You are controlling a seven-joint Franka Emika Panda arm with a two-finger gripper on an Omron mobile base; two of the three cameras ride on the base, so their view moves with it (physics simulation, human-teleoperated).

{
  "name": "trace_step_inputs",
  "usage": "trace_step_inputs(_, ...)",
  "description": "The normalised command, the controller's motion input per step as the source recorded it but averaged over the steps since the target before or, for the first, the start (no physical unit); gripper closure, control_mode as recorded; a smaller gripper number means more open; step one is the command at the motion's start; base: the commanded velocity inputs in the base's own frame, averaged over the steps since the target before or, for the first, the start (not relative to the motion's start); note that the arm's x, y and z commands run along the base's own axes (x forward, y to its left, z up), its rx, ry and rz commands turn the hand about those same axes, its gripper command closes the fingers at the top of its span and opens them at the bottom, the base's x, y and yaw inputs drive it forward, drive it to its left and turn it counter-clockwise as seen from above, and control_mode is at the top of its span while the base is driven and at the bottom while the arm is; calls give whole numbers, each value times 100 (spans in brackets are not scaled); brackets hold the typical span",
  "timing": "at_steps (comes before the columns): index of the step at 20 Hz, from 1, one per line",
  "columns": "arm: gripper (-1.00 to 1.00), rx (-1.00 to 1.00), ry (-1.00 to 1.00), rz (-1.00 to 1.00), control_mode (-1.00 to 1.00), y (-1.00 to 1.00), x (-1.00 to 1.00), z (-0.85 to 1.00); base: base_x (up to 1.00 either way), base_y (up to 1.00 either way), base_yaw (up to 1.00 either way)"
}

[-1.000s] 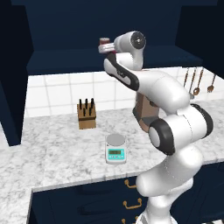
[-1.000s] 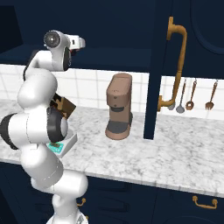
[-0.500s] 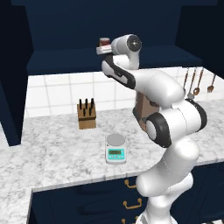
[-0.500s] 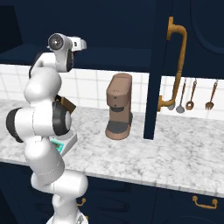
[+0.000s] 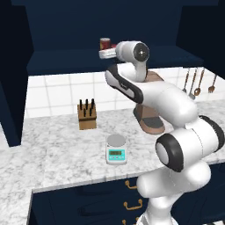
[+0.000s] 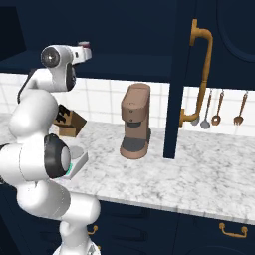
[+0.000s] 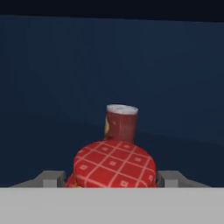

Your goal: Pick the jam and place it on the digital scale for weighing, and close the cabinet.

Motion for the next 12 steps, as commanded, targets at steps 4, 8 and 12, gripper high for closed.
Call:
trace_step_inputs(4,100,0,-12,0,-100,2,-91,7,0,0,0)
trace_step_inputs(8,100,1,-1,0,-100,0,-100,2,0,0,0)
trace_step_inputs(12,100,0,5,0,-100,0,-100,19,0,0,0)
